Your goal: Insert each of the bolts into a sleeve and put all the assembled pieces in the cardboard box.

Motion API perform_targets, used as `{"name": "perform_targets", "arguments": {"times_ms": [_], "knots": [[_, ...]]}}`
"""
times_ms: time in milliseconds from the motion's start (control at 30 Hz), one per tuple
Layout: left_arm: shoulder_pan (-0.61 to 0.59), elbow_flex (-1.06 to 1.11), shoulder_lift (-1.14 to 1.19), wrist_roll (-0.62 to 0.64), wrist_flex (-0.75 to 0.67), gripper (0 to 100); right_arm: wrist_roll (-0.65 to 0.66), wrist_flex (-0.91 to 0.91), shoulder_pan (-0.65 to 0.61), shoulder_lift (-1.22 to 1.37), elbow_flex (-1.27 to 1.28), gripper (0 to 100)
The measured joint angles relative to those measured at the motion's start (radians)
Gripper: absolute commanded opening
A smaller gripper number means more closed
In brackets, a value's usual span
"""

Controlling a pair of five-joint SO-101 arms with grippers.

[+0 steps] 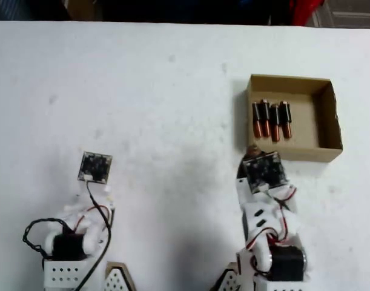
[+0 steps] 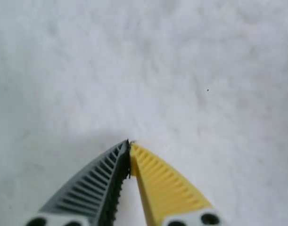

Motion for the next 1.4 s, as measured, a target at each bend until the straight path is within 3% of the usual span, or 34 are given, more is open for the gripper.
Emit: {"name": "perform_targets", "arguments": {"times_ms": [167, 733, 1400], "knots": [[0.0, 0.0, 0.0, 0.0, 0.0, 2, 0.005, 0.054, 0.069, 0.166, -0.198, 1.7], [0.0, 0.0, 0.0, 0.0, 0.0, 2, 0.005, 0.023, 0.215, 1.158, -0.802, 2.1], [0.0, 0.0, 0.0, 0.0, 0.0, 2, 0.008, 0.02, 0.324, 2.093, -1.521, 1.7]]}}
